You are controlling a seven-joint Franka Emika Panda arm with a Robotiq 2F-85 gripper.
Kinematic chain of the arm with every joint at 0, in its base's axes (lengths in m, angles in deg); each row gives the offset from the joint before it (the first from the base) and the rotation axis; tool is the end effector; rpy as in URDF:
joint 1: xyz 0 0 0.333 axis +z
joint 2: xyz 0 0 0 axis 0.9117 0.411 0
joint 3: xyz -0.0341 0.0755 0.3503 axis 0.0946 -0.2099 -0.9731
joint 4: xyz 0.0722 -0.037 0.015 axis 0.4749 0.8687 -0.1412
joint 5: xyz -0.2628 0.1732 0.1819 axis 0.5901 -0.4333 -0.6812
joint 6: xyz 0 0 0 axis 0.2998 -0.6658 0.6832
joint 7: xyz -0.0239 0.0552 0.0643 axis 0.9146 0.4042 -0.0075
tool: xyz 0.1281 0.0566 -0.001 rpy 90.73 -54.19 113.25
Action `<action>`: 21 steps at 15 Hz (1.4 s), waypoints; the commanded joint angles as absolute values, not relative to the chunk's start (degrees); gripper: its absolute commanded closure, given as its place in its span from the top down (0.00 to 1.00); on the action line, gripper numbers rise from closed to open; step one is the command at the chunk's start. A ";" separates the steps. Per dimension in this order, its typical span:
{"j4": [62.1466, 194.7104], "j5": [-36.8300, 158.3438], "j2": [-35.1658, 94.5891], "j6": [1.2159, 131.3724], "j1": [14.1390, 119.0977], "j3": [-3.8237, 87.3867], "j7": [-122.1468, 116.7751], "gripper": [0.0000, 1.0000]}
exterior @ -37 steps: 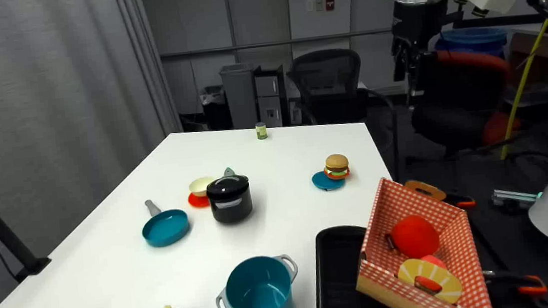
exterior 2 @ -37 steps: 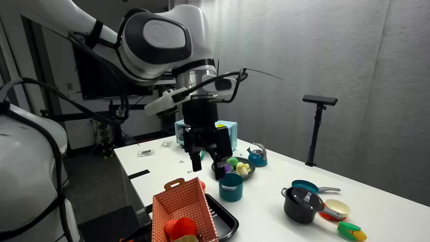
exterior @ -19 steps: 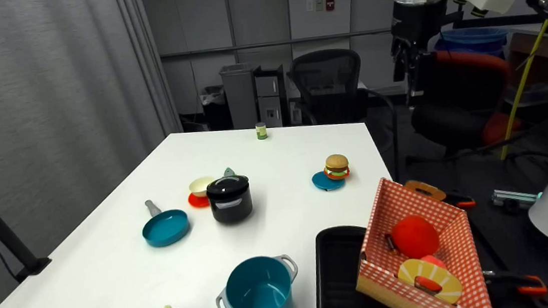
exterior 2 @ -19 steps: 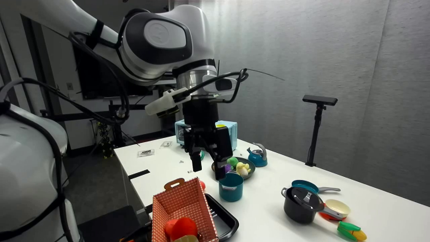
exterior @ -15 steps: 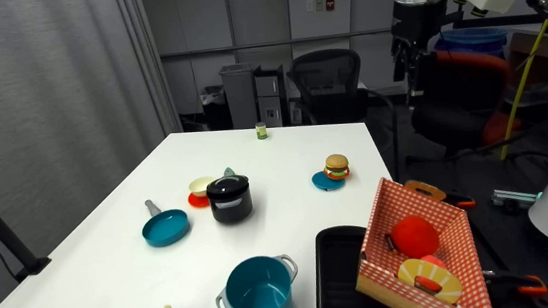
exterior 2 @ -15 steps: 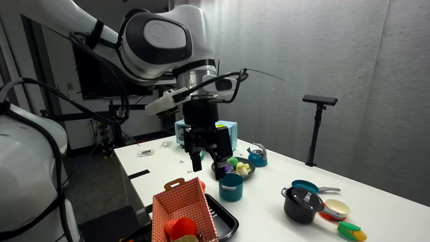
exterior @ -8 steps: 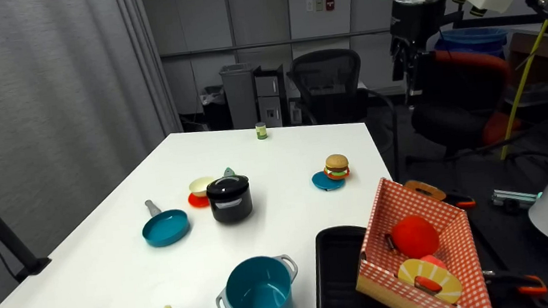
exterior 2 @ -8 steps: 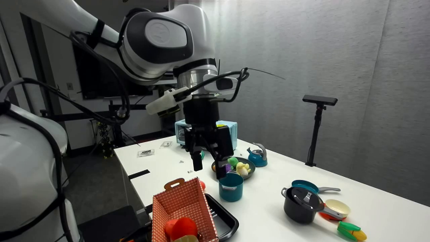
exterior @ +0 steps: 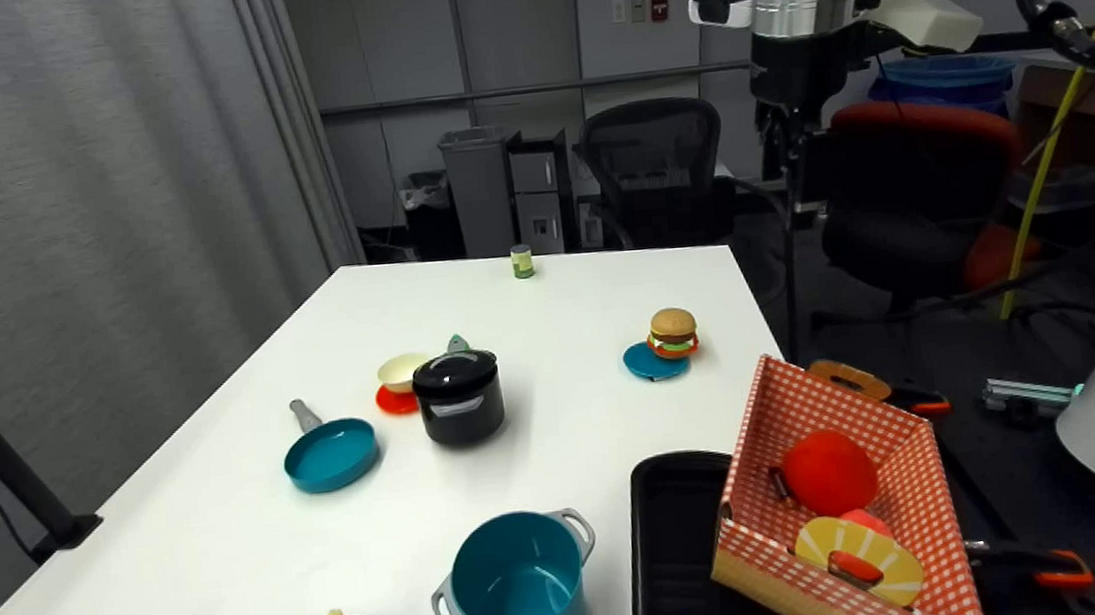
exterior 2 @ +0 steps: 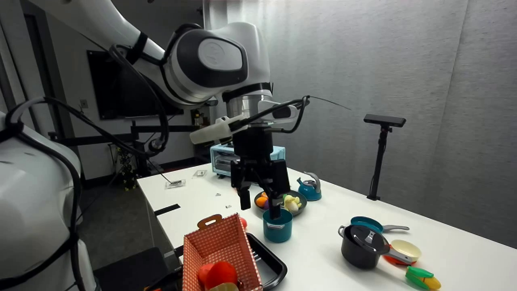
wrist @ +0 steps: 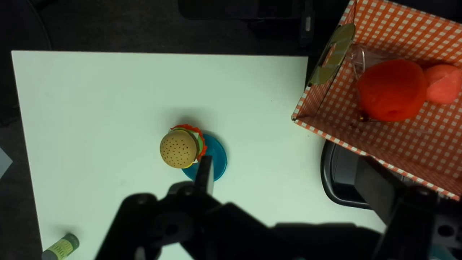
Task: Take the lid from the black pot and put it on the blue pot
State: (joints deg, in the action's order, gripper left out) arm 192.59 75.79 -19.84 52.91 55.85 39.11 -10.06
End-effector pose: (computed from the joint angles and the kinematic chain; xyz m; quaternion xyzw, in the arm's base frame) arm 0.2875 -0.0801 0.4122 0.9918 0.0129 -0.0342 0.1226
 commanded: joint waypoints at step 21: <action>153.85 68.82 24.87 63.13 60.84 39.79 -4.06 1.00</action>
